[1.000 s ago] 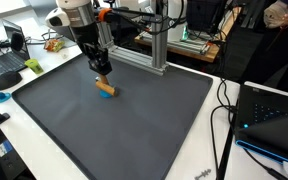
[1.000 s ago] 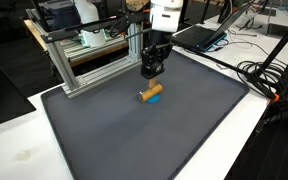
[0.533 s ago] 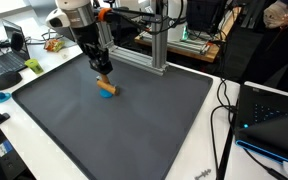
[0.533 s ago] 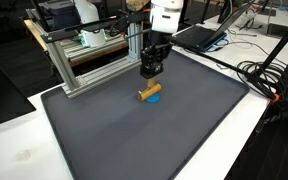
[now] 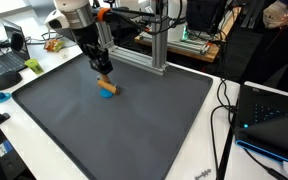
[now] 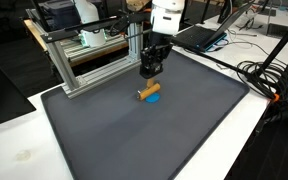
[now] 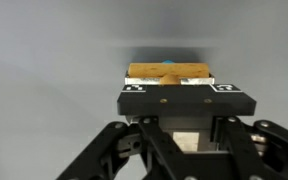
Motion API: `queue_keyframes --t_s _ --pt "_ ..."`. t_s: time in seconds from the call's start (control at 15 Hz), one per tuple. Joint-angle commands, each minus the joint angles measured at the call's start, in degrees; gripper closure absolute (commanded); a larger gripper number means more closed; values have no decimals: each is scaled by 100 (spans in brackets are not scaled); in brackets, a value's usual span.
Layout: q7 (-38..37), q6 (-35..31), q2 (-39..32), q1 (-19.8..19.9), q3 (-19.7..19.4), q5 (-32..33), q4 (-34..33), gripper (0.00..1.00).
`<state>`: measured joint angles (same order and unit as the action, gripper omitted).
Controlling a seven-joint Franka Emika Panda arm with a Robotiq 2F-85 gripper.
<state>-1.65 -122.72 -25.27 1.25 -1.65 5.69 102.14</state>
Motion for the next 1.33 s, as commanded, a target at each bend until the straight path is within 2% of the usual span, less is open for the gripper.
queue_keyframes --t_s 0.0,0.33,0.93,1.27 --pt "33 242 -334 -11 -61 52 -77 77" --pt "31 319 -425 -1 -50 19 -228 77" --pt "46 -493 -476 35 -1 -95 -213 77" --pt "85 -622 -493 66 18 -170 -210 77"
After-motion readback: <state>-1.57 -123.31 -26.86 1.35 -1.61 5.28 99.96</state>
